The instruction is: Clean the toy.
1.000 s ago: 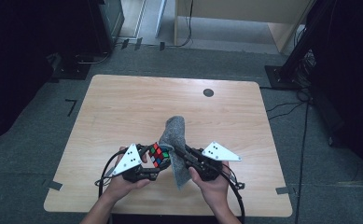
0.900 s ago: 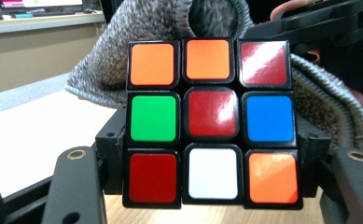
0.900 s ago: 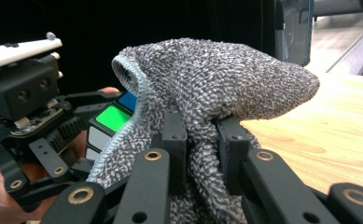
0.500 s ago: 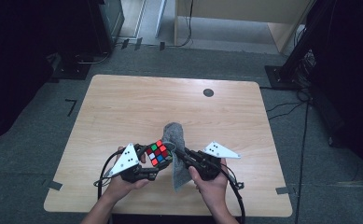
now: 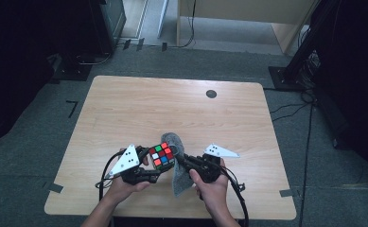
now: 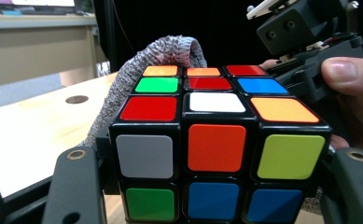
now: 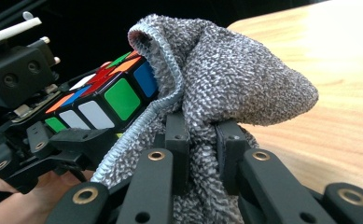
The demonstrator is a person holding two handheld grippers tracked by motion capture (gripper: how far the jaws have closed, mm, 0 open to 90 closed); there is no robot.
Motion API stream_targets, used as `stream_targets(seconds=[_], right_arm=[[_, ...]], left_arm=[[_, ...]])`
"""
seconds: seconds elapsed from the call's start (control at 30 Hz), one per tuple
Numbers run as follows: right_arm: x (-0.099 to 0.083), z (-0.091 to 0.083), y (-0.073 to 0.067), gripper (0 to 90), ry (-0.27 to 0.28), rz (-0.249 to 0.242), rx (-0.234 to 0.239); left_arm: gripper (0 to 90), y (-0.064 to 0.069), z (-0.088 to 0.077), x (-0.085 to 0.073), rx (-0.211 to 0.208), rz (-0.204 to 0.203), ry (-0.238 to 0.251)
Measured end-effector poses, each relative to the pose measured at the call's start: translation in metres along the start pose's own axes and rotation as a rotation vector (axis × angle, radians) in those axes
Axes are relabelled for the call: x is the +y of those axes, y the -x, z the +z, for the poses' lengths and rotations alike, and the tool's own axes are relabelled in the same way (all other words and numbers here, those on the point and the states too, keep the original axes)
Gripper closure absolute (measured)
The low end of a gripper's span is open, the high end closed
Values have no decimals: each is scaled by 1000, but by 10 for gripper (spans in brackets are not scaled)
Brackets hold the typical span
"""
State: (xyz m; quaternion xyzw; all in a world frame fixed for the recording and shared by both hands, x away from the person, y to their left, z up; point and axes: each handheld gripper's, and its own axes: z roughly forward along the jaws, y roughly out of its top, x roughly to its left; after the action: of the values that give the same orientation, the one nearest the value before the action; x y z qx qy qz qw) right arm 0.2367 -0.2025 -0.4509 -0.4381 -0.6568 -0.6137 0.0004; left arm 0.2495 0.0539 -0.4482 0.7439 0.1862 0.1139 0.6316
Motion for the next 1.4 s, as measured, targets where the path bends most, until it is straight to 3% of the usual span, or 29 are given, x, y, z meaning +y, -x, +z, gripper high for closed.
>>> stream_targets(seconds=[0.2,0.37,0.53,0.6,0.63,0.67,0.73,0.77,0.83,0.93,1.0,1.1,1.17,1.27,1.3,1.33,1.37,1.4], right_arm=[[-3,3,5,799,-15,73,40],[-7,6,9,804,-21,135,58],[-7,6,13,801,-24,144,64],[0,-2,11,801,28,95,7],[6,-9,6,802,70,22,-58],[9,-14,2,802,94,-26,-89],[16,-22,-16,801,130,-165,-115],[18,-21,-23,800,124,-214,-114],[17,-13,-45,796,54,-365,-117],[5,1,-62,796,-15,-510,-165],[3,2,-60,796,-5,-508,-189],[9,-5,-36,796,23,-414,-251],[10,-10,-25,796,14,-363,-251],[7,-9,-32,800,25,-410,-279],[7,-9,-36,797,33,-424,-284],[8,-9,-39,794,41,-418,-210],[7,-7,-43,792,37,-423,-172],[5,-5,-47,792,29,-447,-177]], left_arm=[[336,-3,0,0,-14,-10,-15],[337,-1,3,0,3,-10,-26],[341,-2,3,1,23,6,-53],[341,-3,5,2,45,19,-84],[342,-3,5,1,51,23,-93],[342,-1,7,0,60,36,-114],[342,4,12,-1,74,76,-154],[342,7,16,-2,77,92,-174],[342,14,23,-4,74,111,-202],[342,20,27,-4,78,135,-234],[343,20,24,-4,67,143,-220],[343,19,20,0,63,135,-193],[343,18,19,1,63,126,-183],[342,15,18,1,60,113,-184],[342,15,19,1,80,116,-199],[342,15,20,0,96,116,-209],[343,14,21,0,96,114,-214],[342,16,22,-1,91,115,-221]])
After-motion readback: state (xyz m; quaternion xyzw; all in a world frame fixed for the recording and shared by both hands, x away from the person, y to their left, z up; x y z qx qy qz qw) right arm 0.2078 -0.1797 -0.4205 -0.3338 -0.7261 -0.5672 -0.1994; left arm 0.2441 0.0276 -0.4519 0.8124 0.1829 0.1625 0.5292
